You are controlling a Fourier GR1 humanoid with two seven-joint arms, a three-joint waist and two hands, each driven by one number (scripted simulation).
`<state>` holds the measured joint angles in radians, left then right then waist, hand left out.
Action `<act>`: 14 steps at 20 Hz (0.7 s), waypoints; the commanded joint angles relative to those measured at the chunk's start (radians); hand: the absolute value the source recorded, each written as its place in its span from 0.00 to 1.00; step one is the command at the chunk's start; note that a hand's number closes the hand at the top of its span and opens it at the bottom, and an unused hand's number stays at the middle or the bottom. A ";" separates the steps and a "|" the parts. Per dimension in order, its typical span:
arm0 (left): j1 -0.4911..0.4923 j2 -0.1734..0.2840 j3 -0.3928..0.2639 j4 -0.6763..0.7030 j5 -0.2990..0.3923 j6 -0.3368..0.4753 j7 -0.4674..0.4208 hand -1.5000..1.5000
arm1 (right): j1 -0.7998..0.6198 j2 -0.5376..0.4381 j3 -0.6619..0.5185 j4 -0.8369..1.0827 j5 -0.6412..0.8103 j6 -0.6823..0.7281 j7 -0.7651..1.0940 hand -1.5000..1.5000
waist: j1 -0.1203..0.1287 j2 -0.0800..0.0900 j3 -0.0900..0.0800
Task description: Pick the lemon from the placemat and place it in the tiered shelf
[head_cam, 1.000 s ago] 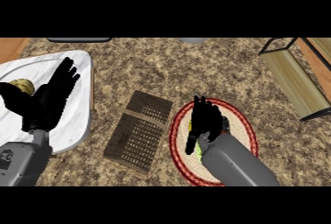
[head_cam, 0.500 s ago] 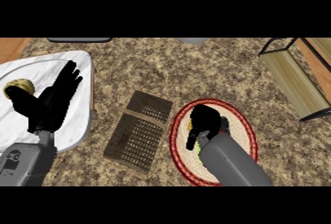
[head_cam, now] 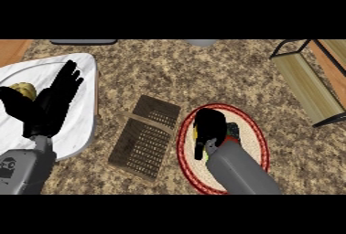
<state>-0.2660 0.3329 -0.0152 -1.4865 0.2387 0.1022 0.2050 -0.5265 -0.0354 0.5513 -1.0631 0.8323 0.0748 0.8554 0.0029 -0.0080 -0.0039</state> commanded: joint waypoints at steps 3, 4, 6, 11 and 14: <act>0.051 -0.032 -0.009 0.000 -0.023 -0.002 -0.052 0.50 | 0.020 -0.032 0.061 -0.025 0.013 -0.005 -0.246 1.00 | 0.002 0.009 0.004; -0.002 -0.039 -0.028 -0.031 -0.046 0.038 0.035 0.50 | 0.002 -0.004 0.042 -0.075 0.019 0.000 -0.201 1.00 | -0.002 0.007 0.004; 0.000 -0.042 -0.008 -0.006 -0.041 0.011 0.005 0.50 | 0.079 0.005 0.056 -0.153 0.042 -0.022 -0.186 1.00 | -0.007 0.007 0.004; 0.035 -0.030 0.015 -0.019 -0.023 -0.002 -0.007 0.50 | 0.072 0.033 -0.024 -0.376 -0.006 -0.093 -0.161 1.00 | -0.019 0.000 0.004; 0.054 -0.029 0.011 -0.016 -0.022 -0.016 -0.011 0.50 | 0.055 0.035 -0.073 -0.484 -0.003 -0.192 -0.153 1.00 | -0.021 0.000 0.004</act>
<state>-0.2262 0.3061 -0.0071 -1.5026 0.2122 0.0918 0.1911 -0.4817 -0.0136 0.5195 -1.3986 0.8294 -0.0416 0.6918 -0.0095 -0.0053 0.0000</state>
